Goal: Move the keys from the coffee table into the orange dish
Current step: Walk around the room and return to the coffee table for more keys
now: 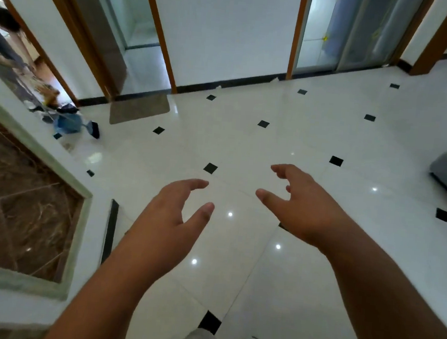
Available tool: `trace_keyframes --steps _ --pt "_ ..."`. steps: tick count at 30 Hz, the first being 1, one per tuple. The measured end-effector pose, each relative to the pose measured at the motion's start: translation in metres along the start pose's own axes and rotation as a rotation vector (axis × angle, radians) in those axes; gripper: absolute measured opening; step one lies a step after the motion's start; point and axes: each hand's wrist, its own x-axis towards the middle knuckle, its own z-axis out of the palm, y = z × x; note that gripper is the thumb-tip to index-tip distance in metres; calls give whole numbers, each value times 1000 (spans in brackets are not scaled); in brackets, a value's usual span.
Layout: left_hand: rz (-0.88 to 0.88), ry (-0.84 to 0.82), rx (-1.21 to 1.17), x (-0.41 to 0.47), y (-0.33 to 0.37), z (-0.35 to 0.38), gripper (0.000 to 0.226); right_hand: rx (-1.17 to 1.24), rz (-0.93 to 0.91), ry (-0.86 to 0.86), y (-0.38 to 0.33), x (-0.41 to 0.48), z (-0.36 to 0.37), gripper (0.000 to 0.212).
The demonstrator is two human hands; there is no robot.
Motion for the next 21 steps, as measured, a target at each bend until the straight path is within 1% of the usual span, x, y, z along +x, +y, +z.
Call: trace_keyframes --steps 4,11,14,18,21 --pt "54 -44 6 63 8 13 44 -21 65 57 15 30 -21 66" --pt "235 -174 -8 185 29 43 44 -34 253 221 41 82 -60 67" --pt "313 -240 -2 244 41 44 45 -37 311 302 40 114 -74 66" --pt "411 -279 -13 320 54 36 45 -31 363 396 27 158 -87 66" --pt "489 -360 9 364 64 49 43 -20 423 482 29 181 -91 67"
